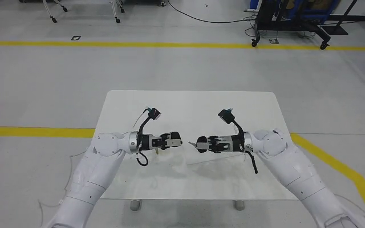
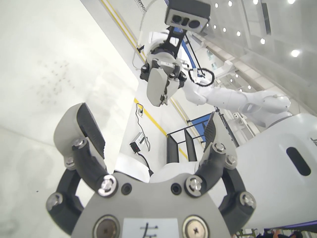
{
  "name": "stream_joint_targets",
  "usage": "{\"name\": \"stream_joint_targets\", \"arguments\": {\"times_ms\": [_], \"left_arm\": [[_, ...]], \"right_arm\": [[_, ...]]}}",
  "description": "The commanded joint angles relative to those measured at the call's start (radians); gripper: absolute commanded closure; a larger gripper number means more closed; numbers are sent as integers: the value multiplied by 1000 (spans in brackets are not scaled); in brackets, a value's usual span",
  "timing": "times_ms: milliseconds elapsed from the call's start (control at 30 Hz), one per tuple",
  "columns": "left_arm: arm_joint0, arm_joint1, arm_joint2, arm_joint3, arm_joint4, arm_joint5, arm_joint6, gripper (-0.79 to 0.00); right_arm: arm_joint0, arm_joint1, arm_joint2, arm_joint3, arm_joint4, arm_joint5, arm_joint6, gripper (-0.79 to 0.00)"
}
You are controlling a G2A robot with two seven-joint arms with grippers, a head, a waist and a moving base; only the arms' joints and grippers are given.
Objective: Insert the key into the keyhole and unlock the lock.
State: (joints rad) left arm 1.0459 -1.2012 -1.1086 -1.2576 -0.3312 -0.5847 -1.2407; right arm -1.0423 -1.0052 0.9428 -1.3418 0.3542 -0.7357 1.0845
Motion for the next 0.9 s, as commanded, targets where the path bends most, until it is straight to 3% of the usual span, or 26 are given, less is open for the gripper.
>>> {"name": "stream_joint_targets", "arguments": {"times_ms": [0, 100, 267, 467, 767, 867], "left_arm": [[-4, 0, 16, -1, -9, -1, 6, -431], [-10, 4, 34, 1, -16, -2, 7, -329], [-24, 11, 58, 7, -73, 19, -14, -336], [-40, 23, 76, 15, -117, 31, -26, -259], [-65, 32, 110, 48, -112, 23, -18, -225], [-71, 34, 121, 55, -109, 17, -12, -182]], "right_arm": [[27, 2, -26, 26, 14, 15, 15, 0], [60, 2, -61, 57, 37, 21, 21, 0], [104, 1, -120, 75, 78, 35, 34, 0], [155, -11, -196, 118, 130, 40, 40, 0], [198, -12, -263, 152, 181, 13, 13, 0], [206, -8, -277, 157, 187, 7, 7, 0]]}}
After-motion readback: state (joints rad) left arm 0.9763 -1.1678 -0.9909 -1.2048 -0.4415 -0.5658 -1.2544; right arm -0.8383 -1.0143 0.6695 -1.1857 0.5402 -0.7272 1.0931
